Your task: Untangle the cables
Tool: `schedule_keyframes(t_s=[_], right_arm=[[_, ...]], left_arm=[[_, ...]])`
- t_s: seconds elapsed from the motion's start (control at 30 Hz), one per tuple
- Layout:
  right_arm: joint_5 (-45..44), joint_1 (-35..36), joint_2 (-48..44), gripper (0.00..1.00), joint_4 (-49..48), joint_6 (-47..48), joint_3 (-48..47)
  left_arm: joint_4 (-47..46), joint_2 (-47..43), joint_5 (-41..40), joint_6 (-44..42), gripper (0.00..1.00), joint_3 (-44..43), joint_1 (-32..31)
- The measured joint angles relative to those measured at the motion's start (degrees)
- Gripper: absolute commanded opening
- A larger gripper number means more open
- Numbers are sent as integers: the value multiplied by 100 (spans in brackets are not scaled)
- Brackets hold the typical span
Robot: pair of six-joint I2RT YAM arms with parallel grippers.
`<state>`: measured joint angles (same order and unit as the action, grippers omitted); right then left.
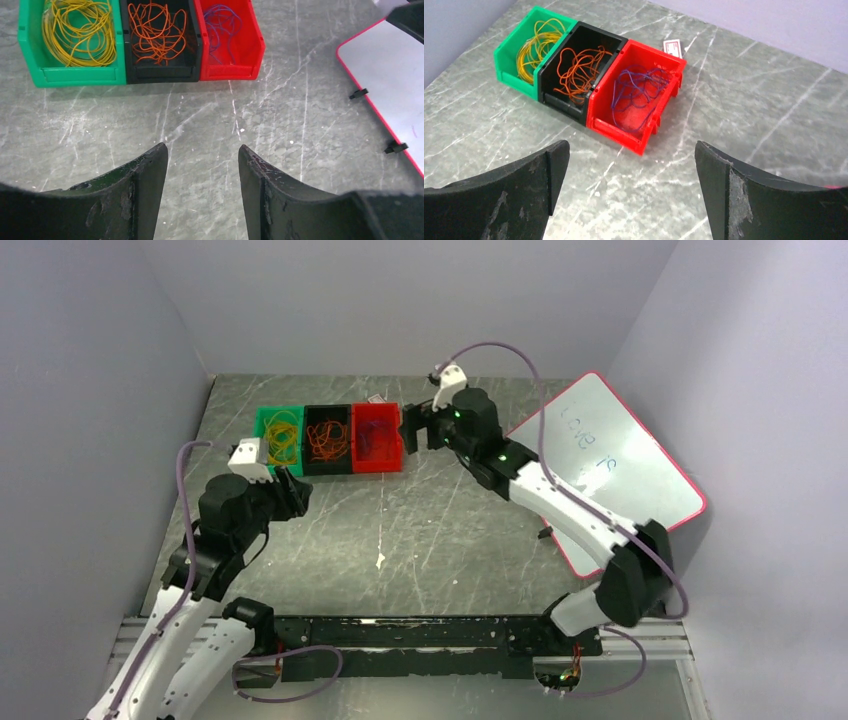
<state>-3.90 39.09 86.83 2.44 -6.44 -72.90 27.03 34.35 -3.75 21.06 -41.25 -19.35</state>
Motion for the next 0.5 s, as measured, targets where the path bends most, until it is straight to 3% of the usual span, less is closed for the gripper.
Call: schedule_keyframes(t_s=[0.3, 0.5], right_arm=[[-424, 2, -2271, 100, 444, -249, 1379], [-675, 2, -3764, 100, 962, -605, 2463]], left_arm=[[-232, -533, 61, 282, 62, 203, 0], [-221, -973, -87, 387, 72, 212, 0]])
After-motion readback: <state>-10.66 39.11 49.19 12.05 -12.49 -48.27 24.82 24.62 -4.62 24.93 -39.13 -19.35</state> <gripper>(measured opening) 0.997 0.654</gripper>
